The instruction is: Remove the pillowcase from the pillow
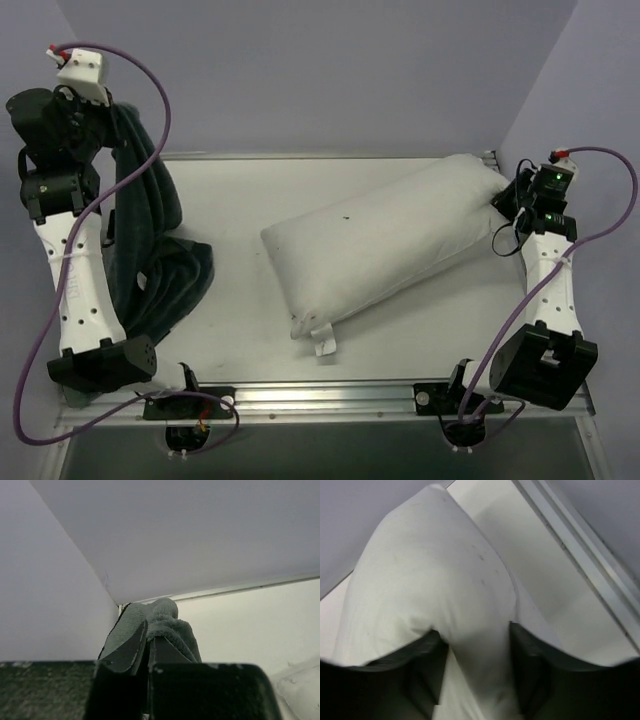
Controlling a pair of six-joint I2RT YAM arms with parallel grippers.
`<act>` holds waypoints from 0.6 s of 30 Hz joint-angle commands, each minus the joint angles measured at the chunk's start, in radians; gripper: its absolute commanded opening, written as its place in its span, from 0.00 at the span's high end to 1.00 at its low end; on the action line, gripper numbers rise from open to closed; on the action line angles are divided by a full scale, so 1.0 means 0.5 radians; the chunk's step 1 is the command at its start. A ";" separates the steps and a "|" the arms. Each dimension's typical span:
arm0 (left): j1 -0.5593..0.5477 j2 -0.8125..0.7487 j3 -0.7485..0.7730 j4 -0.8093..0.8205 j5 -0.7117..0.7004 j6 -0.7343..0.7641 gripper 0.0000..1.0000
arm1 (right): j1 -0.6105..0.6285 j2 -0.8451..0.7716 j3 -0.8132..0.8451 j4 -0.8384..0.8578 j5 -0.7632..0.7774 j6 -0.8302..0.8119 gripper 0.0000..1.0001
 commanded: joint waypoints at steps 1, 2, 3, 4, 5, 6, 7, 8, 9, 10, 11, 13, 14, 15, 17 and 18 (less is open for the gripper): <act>-0.042 0.151 0.083 -0.081 -0.176 -0.020 0.98 | 0.038 0.144 0.230 -0.101 -0.041 -0.147 0.40; -0.057 0.242 0.083 -0.136 -0.145 0.004 0.83 | 0.093 0.220 0.319 -0.275 -0.005 -0.172 0.28; -0.070 0.295 0.083 -0.279 -0.100 0.038 0.64 | 0.133 0.249 0.353 -0.353 0.069 -0.200 0.06; -0.085 0.350 0.113 -0.384 -0.032 0.081 0.43 | 0.164 0.273 0.380 -0.408 0.233 -0.215 0.01; -0.122 0.478 0.141 -0.488 -0.016 0.163 0.10 | 0.222 0.307 0.426 -0.512 0.296 -0.240 0.00; -0.140 0.543 0.178 -0.714 -0.025 0.192 0.06 | 0.243 0.313 0.448 -0.556 0.384 -0.270 0.00; -0.152 0.590 0.211 -0.811 -0.035 0.210 0.06 | 0.259 0.316 0.466 -0.583 0.498 -0.280 0.00; -0.168 0.651 0.254 -0.881 -0.029 0.253 0.06 | 0.271 0.307 0.485 -0.623 0.541 -0.295 0.00; -0.171 0.651 0.258 -0.964 -0.029 0.256 0.06 | 0.283 0.295 0.503 -0.633 0.584 -0.298 0.00; -0.174 0.645 0.252 -0.968 -0.019 0.262 0.06 | 0.290 0.277 0.510 -0.633 0.627 -0.301 0.00; -0.177 0.581 0.233 -0.959 -0.004 0.284 0.06 | 0.290 0.234 0.510 -0.618 0.637 -0.301 0.00; -0.186 0.492 0.142 -0.876 -0.007 0.302 0.06 | 0.299 0.185 0.500 -0.593 0.640 -0.304 0.00; -0.189 0.404 0.105 -0.855 -0.016 0.308 0.06 | 0.299 0.142 0.491 -0.572 0.631 -0.301 0.00; -0.189 0.363 0.044 -0.830 -0.035 0.318 0.06 | 0.302 0.123 0.488 -0.565 0.622 -0.301 0.00; -0.189 0.259 -0.015 -0.848 -0.065 0.342 0.06 | 0.308 0.086 0.479 -0.571 0.603 -0.292 0.00; -0.189 0.222 -0.052 -0.888 -0.075 0.376 0.06 | 0.308 0.077 0.476 -0.577 0.564 -0.298 0.00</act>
